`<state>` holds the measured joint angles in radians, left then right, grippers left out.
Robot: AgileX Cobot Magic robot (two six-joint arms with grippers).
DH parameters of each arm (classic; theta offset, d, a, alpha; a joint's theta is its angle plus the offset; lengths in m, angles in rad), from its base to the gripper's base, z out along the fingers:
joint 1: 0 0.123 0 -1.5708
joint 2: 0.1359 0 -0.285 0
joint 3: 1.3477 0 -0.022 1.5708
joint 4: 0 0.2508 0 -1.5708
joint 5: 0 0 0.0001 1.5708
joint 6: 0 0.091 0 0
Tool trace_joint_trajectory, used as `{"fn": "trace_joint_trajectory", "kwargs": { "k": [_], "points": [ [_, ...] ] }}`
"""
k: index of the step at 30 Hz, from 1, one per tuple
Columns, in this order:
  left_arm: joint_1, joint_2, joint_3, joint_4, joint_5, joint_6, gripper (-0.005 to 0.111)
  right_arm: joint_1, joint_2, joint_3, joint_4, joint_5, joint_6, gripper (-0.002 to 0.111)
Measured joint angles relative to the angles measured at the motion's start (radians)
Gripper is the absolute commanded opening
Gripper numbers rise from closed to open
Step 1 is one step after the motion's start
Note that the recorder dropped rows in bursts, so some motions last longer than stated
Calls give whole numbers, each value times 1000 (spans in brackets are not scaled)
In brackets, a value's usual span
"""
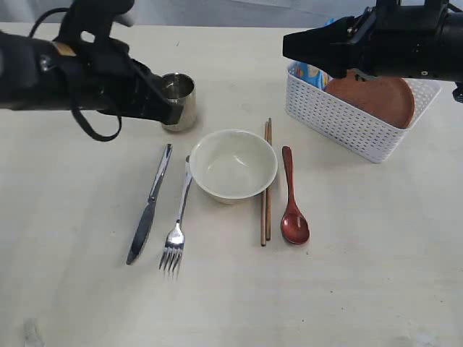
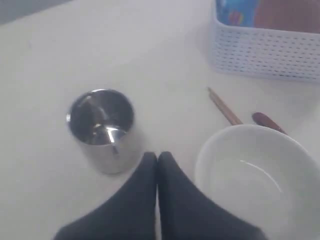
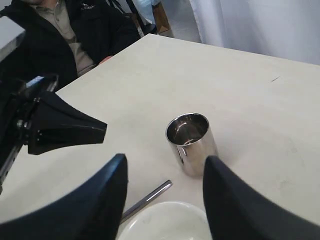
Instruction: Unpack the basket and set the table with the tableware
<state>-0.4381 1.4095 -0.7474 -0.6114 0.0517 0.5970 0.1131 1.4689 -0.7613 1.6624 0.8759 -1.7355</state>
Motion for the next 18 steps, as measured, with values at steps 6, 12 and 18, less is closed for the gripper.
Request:
{"fn": "trace_joint_trajectory", "kwargs": {
  "k": [6, 12, 18],
  "points": [
    [0, -114, 192, 2, -235, 2, 0, 0, 0, 0, 0, 0, 0, 46],
    [0, -174, 257, 2, -292, 2, 0, 0, 0, 0, -6, -11, 0, 46],
    [0, -181, 257, 2, -227, -3, 0, -25, -2, -59, -74, -289, 96, 46]
  ]
}}
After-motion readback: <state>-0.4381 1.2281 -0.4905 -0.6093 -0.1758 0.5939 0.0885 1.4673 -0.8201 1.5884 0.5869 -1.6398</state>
